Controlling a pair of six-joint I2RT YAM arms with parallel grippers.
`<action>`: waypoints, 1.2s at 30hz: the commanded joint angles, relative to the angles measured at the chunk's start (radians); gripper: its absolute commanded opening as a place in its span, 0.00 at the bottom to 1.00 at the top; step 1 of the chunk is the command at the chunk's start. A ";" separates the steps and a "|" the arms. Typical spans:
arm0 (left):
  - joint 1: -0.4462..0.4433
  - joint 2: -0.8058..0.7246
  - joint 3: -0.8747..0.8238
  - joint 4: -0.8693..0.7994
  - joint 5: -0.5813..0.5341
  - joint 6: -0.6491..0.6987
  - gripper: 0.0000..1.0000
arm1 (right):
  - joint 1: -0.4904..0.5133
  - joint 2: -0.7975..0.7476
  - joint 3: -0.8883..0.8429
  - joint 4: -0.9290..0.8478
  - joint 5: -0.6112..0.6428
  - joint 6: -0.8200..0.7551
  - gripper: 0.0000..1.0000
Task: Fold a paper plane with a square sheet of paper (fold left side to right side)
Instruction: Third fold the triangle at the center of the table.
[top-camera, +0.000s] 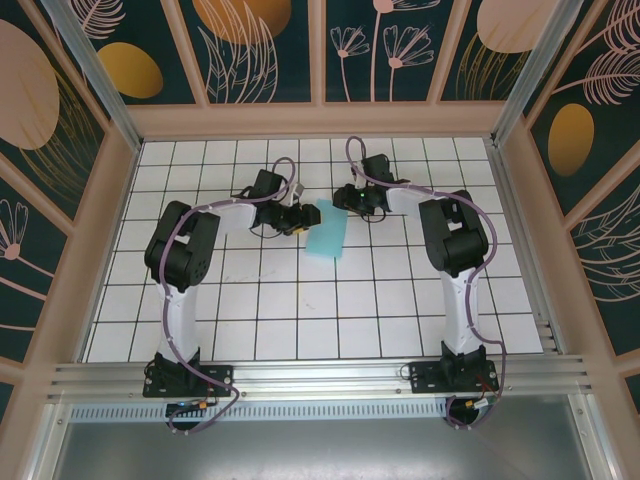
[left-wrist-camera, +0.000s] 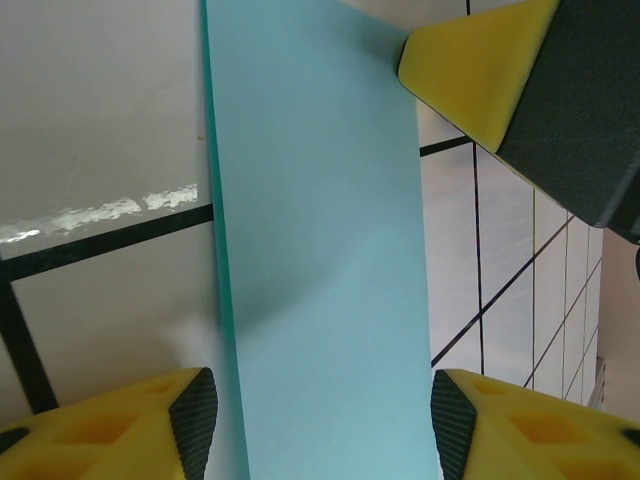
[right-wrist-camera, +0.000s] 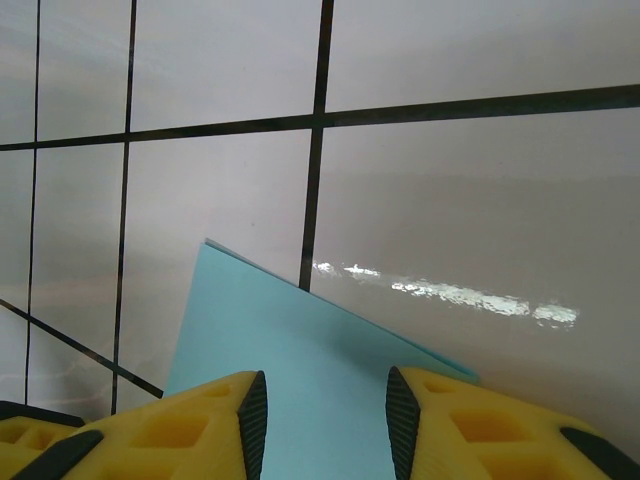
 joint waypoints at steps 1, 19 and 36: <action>-0.013 0.035 0.028 -0.040 -0.007 0.016 0.61 | 0.002 0.010 -0.040 -0.057 -0.002 -0.012 0.41; -0.027 -0.018 0.022 -0.035 -0.018 0.000 0.40 | -0.001 -0.002 -0.044 -0.036 -0.021 -0.014 0.41; -0.047 -0.132 -0.118 0.094 -0.028 -0.134 0.05 | 0.015 -0.524 -0.489 0.226 0.082 -0.140 0.59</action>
